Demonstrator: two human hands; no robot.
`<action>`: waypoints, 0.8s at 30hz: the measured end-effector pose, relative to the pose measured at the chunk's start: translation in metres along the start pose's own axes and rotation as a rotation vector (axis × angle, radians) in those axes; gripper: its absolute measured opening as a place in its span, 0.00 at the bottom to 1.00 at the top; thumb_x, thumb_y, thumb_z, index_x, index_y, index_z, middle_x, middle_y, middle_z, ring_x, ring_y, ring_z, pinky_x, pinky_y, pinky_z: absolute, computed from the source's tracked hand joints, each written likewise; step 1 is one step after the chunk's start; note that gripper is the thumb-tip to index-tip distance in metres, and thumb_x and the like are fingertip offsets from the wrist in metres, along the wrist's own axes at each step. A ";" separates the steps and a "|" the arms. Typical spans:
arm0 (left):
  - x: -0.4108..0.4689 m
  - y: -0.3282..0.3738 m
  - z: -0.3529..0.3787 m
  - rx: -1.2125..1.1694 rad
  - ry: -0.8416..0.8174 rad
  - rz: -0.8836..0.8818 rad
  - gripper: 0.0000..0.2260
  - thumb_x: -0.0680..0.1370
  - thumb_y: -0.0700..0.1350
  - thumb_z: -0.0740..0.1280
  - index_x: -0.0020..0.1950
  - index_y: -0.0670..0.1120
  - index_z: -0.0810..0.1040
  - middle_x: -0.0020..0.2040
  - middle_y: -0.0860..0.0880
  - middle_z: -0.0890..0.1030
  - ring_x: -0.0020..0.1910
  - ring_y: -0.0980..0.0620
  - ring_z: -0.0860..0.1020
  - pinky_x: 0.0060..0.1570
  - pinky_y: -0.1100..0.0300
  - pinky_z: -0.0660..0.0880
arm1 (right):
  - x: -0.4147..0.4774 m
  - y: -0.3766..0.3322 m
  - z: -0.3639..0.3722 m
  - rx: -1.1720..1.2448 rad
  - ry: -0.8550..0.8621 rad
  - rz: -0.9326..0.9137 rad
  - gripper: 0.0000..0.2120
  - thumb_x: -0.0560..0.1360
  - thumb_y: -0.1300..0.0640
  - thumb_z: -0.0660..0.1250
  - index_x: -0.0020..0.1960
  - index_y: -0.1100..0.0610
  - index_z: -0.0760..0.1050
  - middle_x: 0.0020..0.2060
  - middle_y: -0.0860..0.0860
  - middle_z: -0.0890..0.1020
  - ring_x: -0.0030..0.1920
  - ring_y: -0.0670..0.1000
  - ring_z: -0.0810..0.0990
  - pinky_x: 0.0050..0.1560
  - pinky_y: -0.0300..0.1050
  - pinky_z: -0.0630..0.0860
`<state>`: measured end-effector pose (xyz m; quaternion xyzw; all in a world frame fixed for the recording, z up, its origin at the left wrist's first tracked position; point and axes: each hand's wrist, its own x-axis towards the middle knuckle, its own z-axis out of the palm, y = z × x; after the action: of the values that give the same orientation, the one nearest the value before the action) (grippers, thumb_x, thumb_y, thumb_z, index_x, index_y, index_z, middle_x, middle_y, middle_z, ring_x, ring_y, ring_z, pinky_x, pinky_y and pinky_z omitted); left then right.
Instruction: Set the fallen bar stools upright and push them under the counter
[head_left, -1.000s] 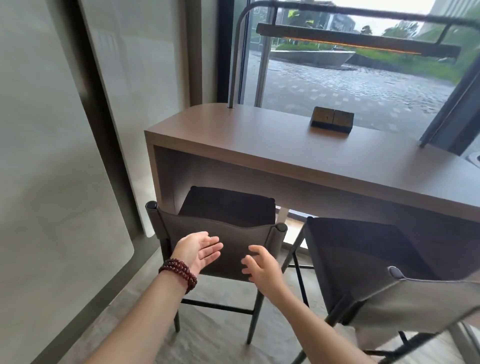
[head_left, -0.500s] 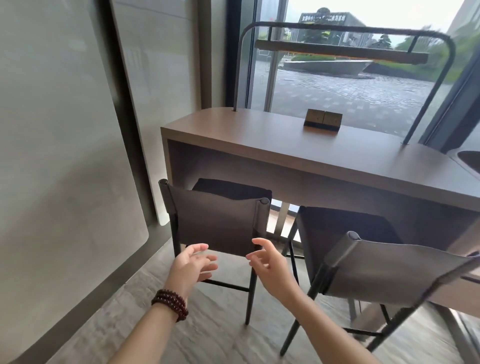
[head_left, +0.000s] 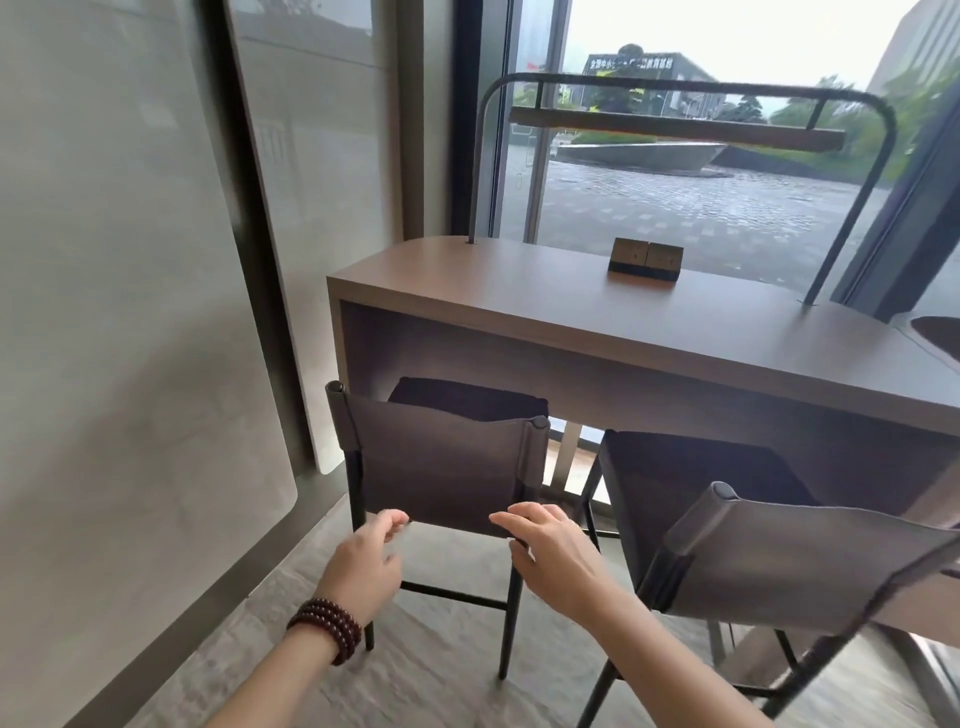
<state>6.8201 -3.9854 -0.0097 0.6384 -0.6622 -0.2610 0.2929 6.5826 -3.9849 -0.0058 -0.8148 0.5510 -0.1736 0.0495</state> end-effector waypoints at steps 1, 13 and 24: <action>0.013 -0.006 -0.002 0.090 -0.013 0.059 0.19 0.73 0.34 0.61 0.62 0.48 0.74 0.59 0.51 0.77 0.60 0.53 0.75 0.61 0.63 0.70 | 0.011 0.000 0.003 -0.043 -0.004 -0.004 0.20 0.79 0.57 0.58 0.70 0.47 0.70 0.66 0.46 0.74 0.65 0.51 0.70 0.60 0.46 0.71; 0.217 -0.055 -0.058 0.792 -0.020 0.306 0.35 0.74 0.38 0.60 0.77 0.52 0.48 0.78 0.49 0.47 0.77 0.50 0.44 0.72 0.44 0.46 | 0.160 0.023 0.043 -0.366 -0.001 0.331 0.37 0.75 0.62 0.63 0.78 0.49 0.49 0.75 0.55 0.61 0.76 0.59 0.54 0.73 0.56 0.52; 0.292 -0.124 -0.053 1.080 -0.124 0.402 0.39 0.72 0.28 0.56 0.76 0.51 0.43 0.77 0.43 0.42 0.75 0.39 0.40 0.73 0.45 0.39 | 0.182 0.058 0.060 -0.527 -0.176 0.523 0.37 0.72 0.70 0.62 0.75 0.48 0.54 0.73 0.55 0.61 0.76 0.60 0.52 0.72 0.64 0.49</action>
<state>6.9407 -4.2815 -0.0461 0.5425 -0.8258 0.1379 -0.0697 6.6122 -4.1804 -0.0358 -0.6433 0.7596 0.0631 -0.0719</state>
